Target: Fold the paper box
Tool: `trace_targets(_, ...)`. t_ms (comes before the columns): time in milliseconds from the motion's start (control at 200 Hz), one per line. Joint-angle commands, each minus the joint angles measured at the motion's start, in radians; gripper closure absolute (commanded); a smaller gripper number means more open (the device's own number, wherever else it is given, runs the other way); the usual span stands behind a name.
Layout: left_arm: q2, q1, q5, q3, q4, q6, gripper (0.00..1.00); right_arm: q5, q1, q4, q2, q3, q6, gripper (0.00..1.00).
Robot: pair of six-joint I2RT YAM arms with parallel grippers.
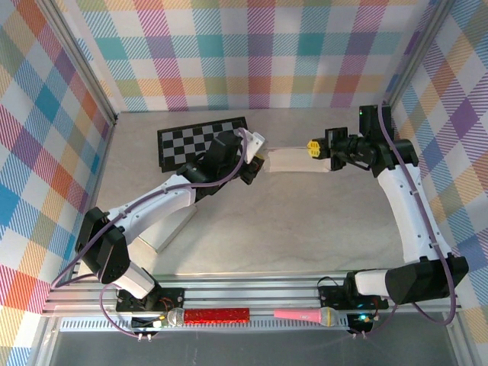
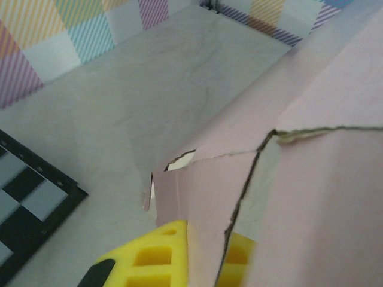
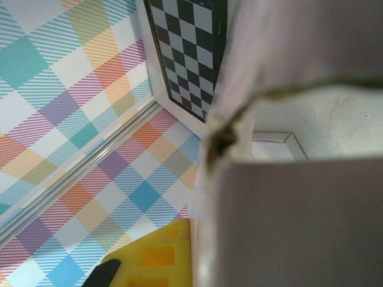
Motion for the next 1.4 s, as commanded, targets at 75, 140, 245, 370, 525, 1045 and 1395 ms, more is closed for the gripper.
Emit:
trace_targets(75, -0.012, -0.006, 0.046, 0.086, -0.129, -0.083, 1.00, 0.004, -0.025, 0.085, 0.034, 0.050, -0.065, 0.74)
trace_targets(140, -0.005, -0.011, 0.015, 0.133, -0.234, -0.161, 1.00, 0.049, -0.025, 0.100, 0.020, 0.063, -0.088, 0.58)
trace_targets(245, 0.014, -0.027, -0.056, 0.196, -0.391, -0.287, 1.00, 0.180, -0.023, 0.119, -0.035, 0.069, -0.124, 0.45)
trace_targets(370, 0.022, -0.046, -0.081, 0.232, -0.512, -0.436, 1.00, 0.274, -0.010, 0.126, -0.085, 0.077, -0.158, 0.35)
trace_targets(525, 0.057, -0.092, -0.114, 0.306, -0.629, -0.511, 1.00, 0.400, 0.109, 0.072, -0.076, 0.128, -0.206, 0.33)
trace_targets(1045, 0.090, -0.122, -0.146, 0.362, -0.678, -0.541, 1.00, 0.488, 0.335, 0.058, 0.081, 0.123, -0.135, 0.38)
trace_targets(1395, 0.076, -0.125, -0.151, 0.353, -0.672, -0.504, 1.00, 0.393, 0.335, 0.012, 0.260, 0.251, -0.211, 0.43)
